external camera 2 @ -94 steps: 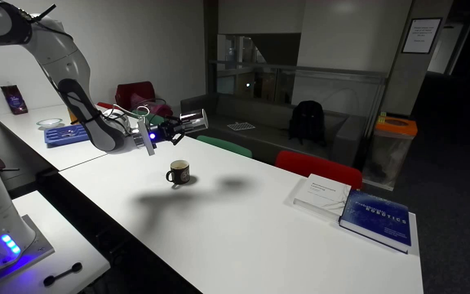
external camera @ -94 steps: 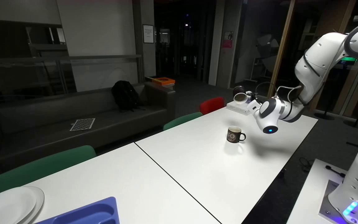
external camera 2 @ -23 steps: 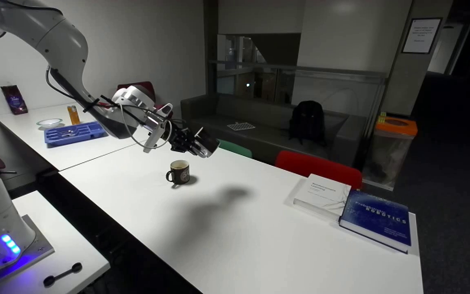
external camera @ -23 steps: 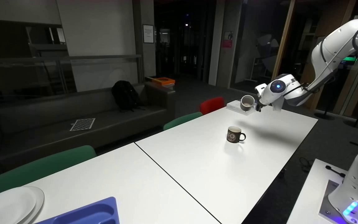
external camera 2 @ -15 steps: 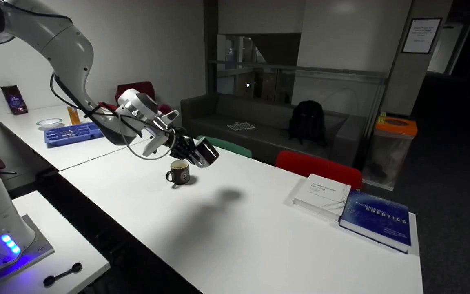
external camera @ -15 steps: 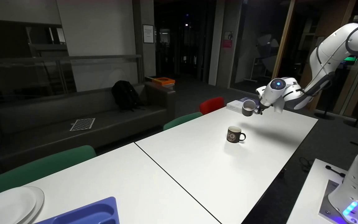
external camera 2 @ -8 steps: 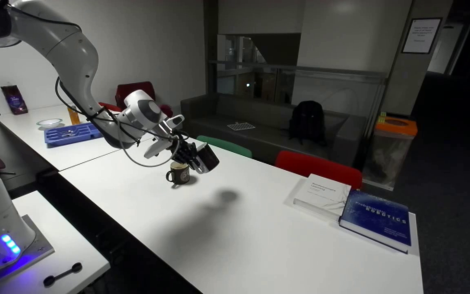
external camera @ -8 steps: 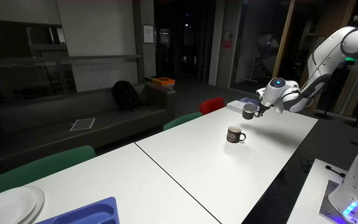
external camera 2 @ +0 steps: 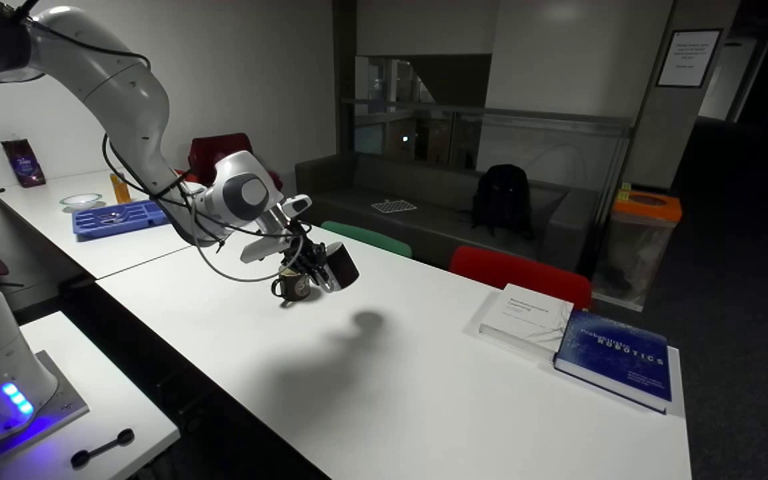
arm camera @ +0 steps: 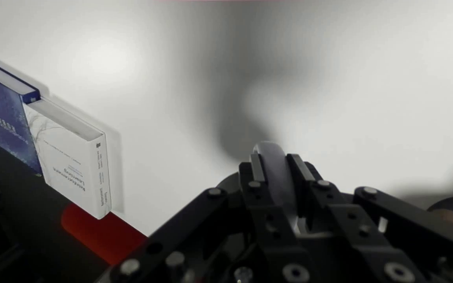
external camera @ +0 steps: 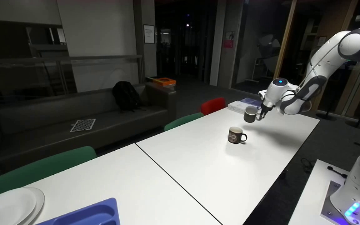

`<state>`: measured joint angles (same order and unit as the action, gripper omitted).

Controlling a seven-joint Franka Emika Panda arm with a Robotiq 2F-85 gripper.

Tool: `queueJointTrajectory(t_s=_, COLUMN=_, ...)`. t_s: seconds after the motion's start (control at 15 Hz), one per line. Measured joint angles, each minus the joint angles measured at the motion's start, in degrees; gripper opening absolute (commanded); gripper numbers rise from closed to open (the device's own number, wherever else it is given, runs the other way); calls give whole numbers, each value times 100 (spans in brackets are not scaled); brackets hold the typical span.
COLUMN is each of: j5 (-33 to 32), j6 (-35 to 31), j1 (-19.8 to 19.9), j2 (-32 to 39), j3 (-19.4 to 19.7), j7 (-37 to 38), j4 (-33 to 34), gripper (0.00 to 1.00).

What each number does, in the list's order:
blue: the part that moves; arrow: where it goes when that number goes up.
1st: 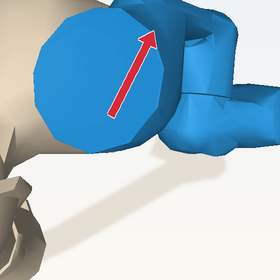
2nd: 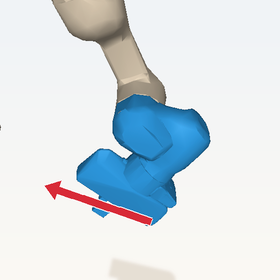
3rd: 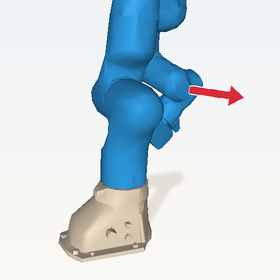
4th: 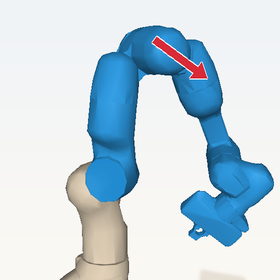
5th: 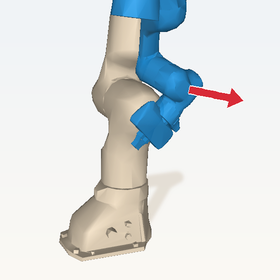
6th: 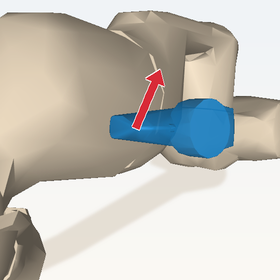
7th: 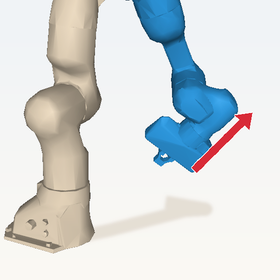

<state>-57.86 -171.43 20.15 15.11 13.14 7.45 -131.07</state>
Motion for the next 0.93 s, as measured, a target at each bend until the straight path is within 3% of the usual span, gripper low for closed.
queueJointTrajectory(t_s=0.6, j5=2854, j6=-12, j1=41, j2=94, j3=-260, j7=-2361, j4=-146, gripper=5)
queueJointTrajectory(t_s=0.93, j5=4098, j6=27, j1=768, j2=115, j3=-1190, j7=-3480, j4=-168, gripper=5)
